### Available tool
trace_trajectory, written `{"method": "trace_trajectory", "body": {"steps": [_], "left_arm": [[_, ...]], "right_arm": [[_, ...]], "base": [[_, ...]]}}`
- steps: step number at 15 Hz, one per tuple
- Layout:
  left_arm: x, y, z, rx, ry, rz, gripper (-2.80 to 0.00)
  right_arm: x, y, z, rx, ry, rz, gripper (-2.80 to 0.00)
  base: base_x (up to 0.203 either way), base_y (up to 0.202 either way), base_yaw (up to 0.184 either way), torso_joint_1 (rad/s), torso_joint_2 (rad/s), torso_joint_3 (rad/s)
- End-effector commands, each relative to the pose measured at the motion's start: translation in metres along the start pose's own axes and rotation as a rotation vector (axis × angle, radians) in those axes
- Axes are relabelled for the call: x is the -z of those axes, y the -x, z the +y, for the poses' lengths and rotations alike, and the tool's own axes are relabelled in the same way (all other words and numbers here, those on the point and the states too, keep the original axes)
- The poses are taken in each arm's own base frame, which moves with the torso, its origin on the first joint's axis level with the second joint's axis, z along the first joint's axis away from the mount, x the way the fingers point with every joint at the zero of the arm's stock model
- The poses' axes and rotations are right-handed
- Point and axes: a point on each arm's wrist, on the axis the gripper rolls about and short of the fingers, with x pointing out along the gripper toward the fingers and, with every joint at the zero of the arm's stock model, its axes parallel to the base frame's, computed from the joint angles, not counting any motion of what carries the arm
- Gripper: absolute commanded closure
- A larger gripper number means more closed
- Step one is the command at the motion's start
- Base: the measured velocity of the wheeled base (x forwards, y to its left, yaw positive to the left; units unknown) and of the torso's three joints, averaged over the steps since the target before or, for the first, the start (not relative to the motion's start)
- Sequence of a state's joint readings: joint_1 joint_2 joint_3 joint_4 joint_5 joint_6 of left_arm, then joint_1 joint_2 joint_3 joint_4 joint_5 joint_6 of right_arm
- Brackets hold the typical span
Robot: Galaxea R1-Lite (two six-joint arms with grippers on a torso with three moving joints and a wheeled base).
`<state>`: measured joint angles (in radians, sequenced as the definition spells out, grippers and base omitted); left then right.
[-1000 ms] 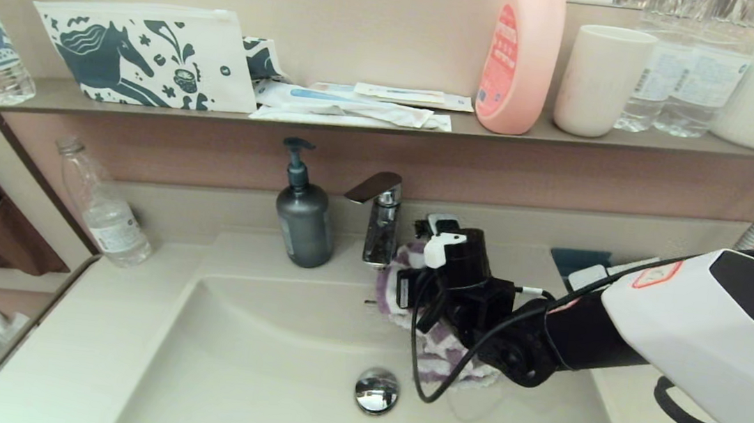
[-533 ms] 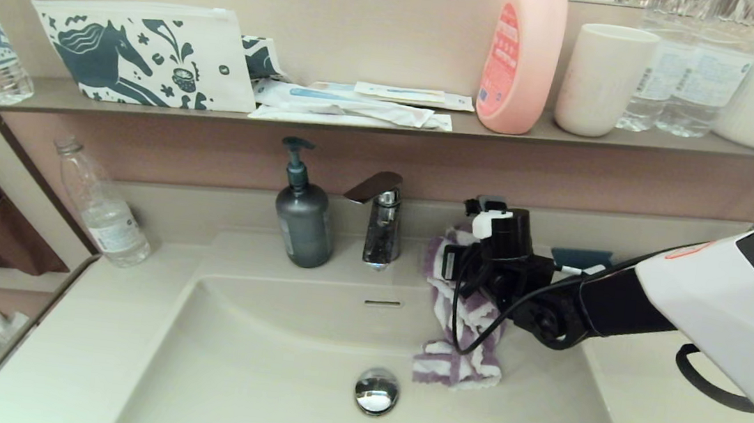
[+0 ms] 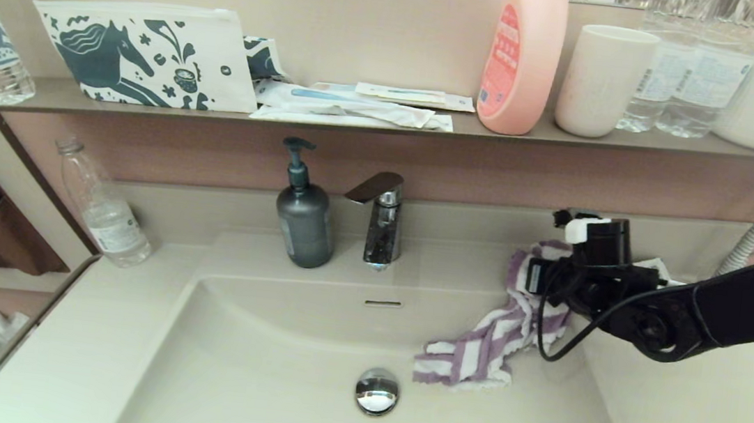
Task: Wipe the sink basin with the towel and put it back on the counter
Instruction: Wipe the sink
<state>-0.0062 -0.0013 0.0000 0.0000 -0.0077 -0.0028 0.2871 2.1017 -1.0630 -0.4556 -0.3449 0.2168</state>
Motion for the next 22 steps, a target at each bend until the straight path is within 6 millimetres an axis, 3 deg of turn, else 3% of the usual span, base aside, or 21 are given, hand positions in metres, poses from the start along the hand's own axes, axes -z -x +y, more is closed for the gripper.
{"method": "trace_trajectory", "body": {"steps": [1, 4, 7, 11, 16, 18, 22], "left_arm": [[0.000, 0.000, 0.000, 0.000, 0.000, 0.001, 0.00], [0.000, 0.000, 0.000, 0.000, 0.000, 0.001, 0.00], [0.000, 0.000, 0.000, 0.000, 0.000, 0.001, 0.00], [0.000, 0.000, 0.000, 0.000, 0.000, 0.001, 0.00], [0.000, 0.000, 0.000, 0.000, 0.000, 0.001, 0.00], [0.000, 0.000, 0.000, 0.000, 0.000, 0.001, 0.00], [0.000, 0.000, 0.000, 0.000, 0.000, 0.001, 0.00]], "right_arm": [[-0.017, 0.017, -0.020, 0.025, -0.041, -0.054, 0.00], [-0.030, 0.046, -0.029, 0.017, -0.048, -0.099, 0.00], [-0.042, 0.090, -0.029, -0.016, -0.045, -0.110, 0.00], [-0.052, 0.177, -0.047, -0.055, -0.063, -0.129, 0.00], [-0.036, 0.271, -0.094, -0.003, -0.009, -0.086, 0.00], [-0.036, 0.288, -0.111, 0.081, 0.034, -0.094, 0.00], [-0.059, 0.304, -0.146, 0.323, 0.026, -0.149, 0.00]], "base": [[0.000, 0.000, 0.000, 0.000, 0.00, 0.000], [0.000, 0.000, 0.000, 0.000, 0.00, 0.000], [0.000, 0.000, 0.000, 0.000, 0.00, 0.000], [0.000, 0.000, 0.000, 0.000, 0.00, 0.000], [0.000, 0.000, 0.000, 0.000, 0.00, 0.000], [0.000, 0.000, 0.000, 0.000, 0.00, 0.000], [0.000, 0.000, 0.000, 0.000, 0.00, 0.000]]}}
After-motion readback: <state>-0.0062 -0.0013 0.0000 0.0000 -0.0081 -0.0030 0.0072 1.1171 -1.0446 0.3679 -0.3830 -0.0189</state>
